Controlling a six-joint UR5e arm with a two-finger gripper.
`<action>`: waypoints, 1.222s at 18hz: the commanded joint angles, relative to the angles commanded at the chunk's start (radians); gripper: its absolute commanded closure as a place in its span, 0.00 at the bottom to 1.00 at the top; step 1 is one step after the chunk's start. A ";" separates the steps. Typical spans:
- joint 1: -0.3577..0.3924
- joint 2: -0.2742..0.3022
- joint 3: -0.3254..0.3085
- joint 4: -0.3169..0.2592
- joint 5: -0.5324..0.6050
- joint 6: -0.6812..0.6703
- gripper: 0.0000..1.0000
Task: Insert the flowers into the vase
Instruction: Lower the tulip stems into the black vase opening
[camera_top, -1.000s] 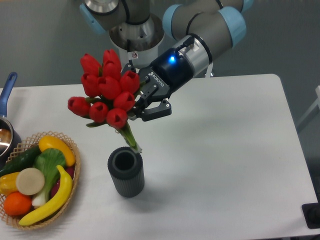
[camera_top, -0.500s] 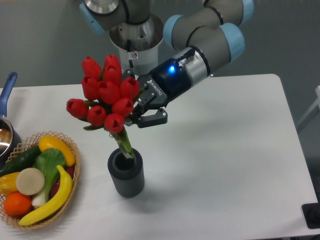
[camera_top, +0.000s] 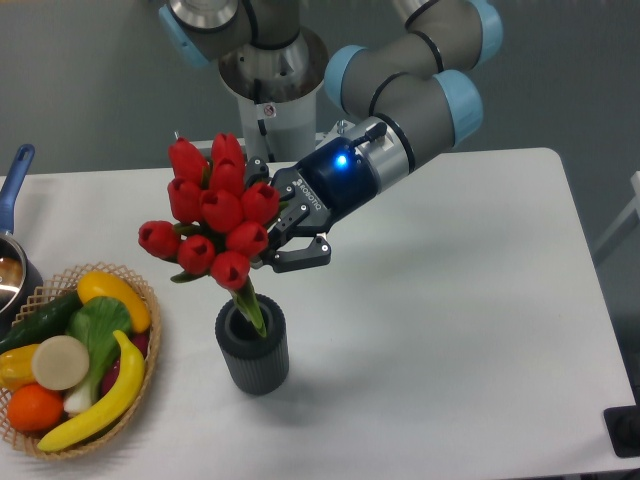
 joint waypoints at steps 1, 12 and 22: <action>0.000 -0.005 0.000 0.000 0.000 0.000 0.63; -0.006 -0.063 -0.009 -0.002 -0.017 0.000 0.61; 0.014 -0.081 -0.093 0.000 -0.012 0.035 0.61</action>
